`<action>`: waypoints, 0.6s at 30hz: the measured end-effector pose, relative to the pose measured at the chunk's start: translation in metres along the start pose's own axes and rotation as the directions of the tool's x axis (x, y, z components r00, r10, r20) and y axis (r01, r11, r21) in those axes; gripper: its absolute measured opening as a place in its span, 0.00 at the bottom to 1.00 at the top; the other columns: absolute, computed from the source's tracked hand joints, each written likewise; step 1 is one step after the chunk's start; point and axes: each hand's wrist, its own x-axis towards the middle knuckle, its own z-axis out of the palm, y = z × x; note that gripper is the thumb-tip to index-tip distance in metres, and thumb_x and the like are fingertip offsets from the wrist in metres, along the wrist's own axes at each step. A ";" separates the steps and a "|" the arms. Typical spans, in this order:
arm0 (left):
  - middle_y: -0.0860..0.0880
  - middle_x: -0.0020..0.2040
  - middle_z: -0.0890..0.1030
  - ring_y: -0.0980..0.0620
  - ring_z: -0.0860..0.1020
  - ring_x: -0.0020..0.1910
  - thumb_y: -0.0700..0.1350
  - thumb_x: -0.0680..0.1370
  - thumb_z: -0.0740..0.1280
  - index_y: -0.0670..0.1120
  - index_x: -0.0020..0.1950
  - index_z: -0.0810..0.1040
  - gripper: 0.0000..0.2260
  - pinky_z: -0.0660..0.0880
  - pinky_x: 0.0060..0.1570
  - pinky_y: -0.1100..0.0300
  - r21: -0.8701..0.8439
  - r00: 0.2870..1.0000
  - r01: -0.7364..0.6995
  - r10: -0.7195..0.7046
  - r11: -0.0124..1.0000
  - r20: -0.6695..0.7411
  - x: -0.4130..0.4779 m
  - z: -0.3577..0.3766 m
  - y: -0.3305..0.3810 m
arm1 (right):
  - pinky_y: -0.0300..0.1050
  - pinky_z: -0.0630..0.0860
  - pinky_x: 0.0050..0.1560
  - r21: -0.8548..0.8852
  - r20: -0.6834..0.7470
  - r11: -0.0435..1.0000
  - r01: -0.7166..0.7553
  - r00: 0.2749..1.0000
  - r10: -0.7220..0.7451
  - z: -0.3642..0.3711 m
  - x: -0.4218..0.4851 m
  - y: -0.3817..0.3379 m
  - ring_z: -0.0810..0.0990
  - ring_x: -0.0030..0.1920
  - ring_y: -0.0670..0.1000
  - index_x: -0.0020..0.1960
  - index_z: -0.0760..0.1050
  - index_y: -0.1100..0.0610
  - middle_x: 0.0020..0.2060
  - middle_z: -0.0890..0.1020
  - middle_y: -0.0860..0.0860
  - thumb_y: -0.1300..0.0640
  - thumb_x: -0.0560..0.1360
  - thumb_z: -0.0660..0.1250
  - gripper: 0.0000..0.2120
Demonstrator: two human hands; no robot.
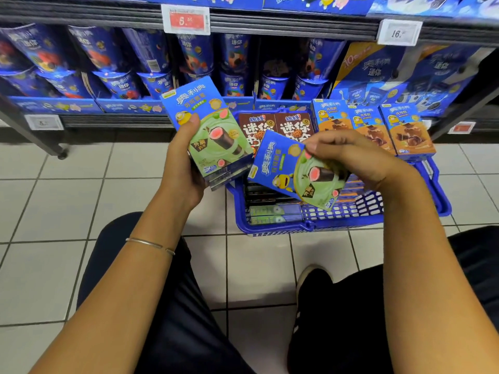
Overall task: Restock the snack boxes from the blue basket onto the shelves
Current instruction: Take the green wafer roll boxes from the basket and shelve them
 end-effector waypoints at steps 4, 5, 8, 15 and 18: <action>0.46 0.62 0.87 0.43 0.86 0.61 0.57 0.83 0.67 0.51 0.64 0.83 0.15 0.83 0.59 0.44 0.026 1.000 -0.020 0.020 0.999 -0.016 0.003 0.002 0.000 | 0.35 0.79 0.35 0.193 -0.052 0.980 0.041 0.998 -0.032 -0.004 -0.002 -0.008 0.86 0.38 0.45 0.42 0.86 0.49 0.39 0.87 0.46 0.53 0.80 0.67 0.12; 0.46 0.62 0.87 0.43 0.86 0.61 0.57 0.83 0.67 0.51 0.64 0.83 0.16 0.81 0.63 0.42 0.052 1.000 -0.021 0.022 0.998 -0.020 0.004 0.002 0.000 | 0.36 0.80 0.36 0.271 -0.088 0.961 0.054 0.996 -0.031 -0.003 -0.002 -0.010 0.86 0.38 0.45 0.41 0.87 0.48 0.39 0.87 0.46 0.52 0.79 0.67 0.12; 0.47 0.62 0.87 0.43 0.86 0.61 0.58 0.82 0.67 0.50 0.69 0.82 0.20 0.82 0.60 0.45 0.140 1.000 0.003 0.001 0.990 -0.029 0.006 0.008 -0.004 | 0.46 0.84 0.42 0.480 -0.196 0.875 0.066 0.980 0.034 0.016 0.006 -0.015 0.87 0.43 0.50 0.42 0.86 0.51 0.43 0.88 0.51 0.48 0.80 0.67 0.14; 0.48 0.62 0.87 0.44 0.86 0.60 0.69 0.78 0.65 0.52 0.72 0.79 0.29 0.80 0.66 0.38 0.291 1.000 0.005 -0.005 0.957 -0.001 0.011 0.033 -0.018 | 0.50 0.75 0.46 0.494 -0.230 0.869 0.031 0.968 0.096 0.067 0.026 -0.023 0.83 0.43 0.53 0.43 0.82 0.54 0.42 0.86 0.54 0.49 0.78 0.71 0.10; 0.49 0.61 0.88 0.46 0.87 0.57 0.73 0.72 0.65 0.50 0.73 0.78 0.37 0.82 0.63 0.40 0.320 0.999 -0.003 0.016 0.948 -0.038 0.018 0.039 -0.023 | 0.42 0.70 0.38 0.329 -0.260 0.944 0.023 0.963 0.067 0.071 0.032 -0.017 0.77 0.35 0.44 0.39 0.77 0.49 0.34 0.82 0.44 0.44 0.78 0.69 0.12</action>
